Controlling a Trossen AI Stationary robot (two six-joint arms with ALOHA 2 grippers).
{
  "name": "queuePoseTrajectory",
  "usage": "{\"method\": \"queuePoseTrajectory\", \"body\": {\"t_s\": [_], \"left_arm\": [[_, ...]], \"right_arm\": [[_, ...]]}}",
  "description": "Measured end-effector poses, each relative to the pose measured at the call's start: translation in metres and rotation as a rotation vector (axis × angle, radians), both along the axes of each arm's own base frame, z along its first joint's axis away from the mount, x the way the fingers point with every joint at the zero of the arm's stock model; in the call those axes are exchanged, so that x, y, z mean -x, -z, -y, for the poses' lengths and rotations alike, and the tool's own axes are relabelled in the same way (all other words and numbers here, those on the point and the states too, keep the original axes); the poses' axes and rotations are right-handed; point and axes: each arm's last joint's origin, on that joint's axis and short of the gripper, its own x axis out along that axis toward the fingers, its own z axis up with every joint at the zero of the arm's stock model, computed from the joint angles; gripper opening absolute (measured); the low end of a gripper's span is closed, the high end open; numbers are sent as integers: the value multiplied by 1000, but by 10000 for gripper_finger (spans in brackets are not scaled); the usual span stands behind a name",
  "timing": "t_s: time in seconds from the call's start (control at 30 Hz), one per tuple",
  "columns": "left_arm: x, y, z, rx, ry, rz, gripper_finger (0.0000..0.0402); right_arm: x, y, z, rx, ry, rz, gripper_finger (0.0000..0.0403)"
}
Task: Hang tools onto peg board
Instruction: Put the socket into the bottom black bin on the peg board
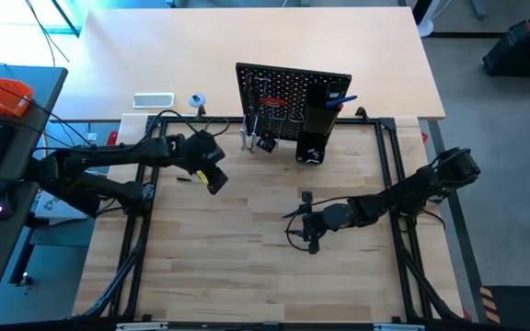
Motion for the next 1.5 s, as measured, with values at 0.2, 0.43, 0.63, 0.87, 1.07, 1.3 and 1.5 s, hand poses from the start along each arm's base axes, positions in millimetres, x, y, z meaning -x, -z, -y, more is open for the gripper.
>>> {"method": "queuePoseTrajectory", "body": {"t_s": [0.2, 0.43, 0.63, 0.87, 1.07, 1.3, 1.5], "left_arm": [[-28, -19, 18, 76, 235, 329, 56], [-52, -12, 38, 164, 422, 425, 56], [-75, 5, 52, 218, 542, 475, 56], [-99, 13, 57, 264, 618, 563, 56], [-123, 10, 62, 280, 682, 577, 56], [-145, 8, 67, 308, 741, 569, 56], [-149, 5, 67, 303, 749, 536, 56]], "right_arm": [[-11, -21, -6, 150, -10, 73, 188], [-23, -43, -8, 267, -6, 139, 188], [-28, -56, -10, 270, -42, 175, 188], [-30, -57, -12, 246, -77, 148, 188], [-29, -56, -12, 224, -76, 146, 188], [-29, -54, -12, 211, -69, 121, 188], [-28, -51, -12, 193, -80, 85, 188]]}}
